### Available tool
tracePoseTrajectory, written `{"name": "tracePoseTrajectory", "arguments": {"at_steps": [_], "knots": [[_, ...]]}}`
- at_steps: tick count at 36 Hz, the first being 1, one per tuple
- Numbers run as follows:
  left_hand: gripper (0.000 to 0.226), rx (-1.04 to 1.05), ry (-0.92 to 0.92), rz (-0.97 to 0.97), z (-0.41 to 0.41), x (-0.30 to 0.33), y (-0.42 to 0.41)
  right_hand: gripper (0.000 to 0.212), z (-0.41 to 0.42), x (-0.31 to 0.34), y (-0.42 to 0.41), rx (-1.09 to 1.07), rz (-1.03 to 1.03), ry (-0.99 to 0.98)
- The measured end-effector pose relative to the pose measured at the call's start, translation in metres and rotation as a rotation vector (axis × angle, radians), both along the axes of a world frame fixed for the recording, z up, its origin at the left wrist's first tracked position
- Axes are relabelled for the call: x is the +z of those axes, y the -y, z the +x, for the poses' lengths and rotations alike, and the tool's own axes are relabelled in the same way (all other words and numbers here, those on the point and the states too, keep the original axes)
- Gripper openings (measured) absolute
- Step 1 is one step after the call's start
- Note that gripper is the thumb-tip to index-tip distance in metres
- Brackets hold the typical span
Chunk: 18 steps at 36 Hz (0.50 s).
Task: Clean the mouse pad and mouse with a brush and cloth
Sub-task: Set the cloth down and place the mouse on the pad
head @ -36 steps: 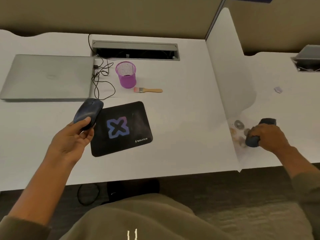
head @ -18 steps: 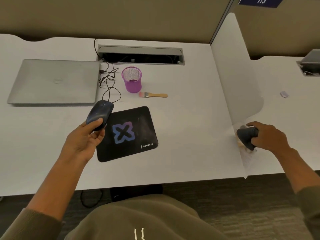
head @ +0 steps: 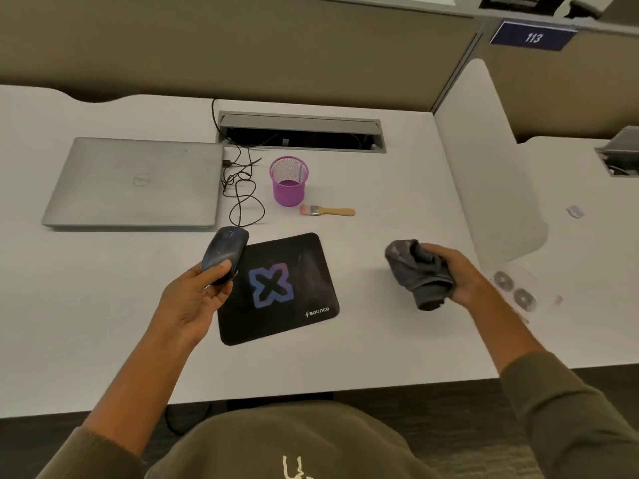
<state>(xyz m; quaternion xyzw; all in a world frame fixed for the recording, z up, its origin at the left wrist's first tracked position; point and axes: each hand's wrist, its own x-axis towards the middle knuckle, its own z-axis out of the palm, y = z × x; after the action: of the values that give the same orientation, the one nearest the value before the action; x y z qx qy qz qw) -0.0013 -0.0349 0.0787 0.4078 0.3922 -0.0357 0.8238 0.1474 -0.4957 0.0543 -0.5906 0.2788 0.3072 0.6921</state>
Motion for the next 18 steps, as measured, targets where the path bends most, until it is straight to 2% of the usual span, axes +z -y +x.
{"name": "tracePoseTrajectory", "arguments": {"at_steps": [3, 8, 12, 18], "knots": [[0.046, -0.042, -0.003, 0.017, 0.001, -0.002, -0.002, 0.037, 0.0, -0.007, -0.041, -0.124, 0.172, -0.097], [0.049, -0.079, -0.003, 0.02, 0.002, -0.004, -0.006, 0.048, 0.007, -0.017, -0.087, -0.339, 0.225, -0.12], [0.053, -0.102, 0.006, 0.017, 0.004, -0.005, -0.011, 0.071, 0.009, -0.02, -0.097, -0.279, 0.053, -0.124], [0.055, -0.129, 0.011, 0.015, 0.007, -0.008, -0.019, 0.068, 0.009, -0.018, -0.096, -0.2, -0.258, -0.041]]}}
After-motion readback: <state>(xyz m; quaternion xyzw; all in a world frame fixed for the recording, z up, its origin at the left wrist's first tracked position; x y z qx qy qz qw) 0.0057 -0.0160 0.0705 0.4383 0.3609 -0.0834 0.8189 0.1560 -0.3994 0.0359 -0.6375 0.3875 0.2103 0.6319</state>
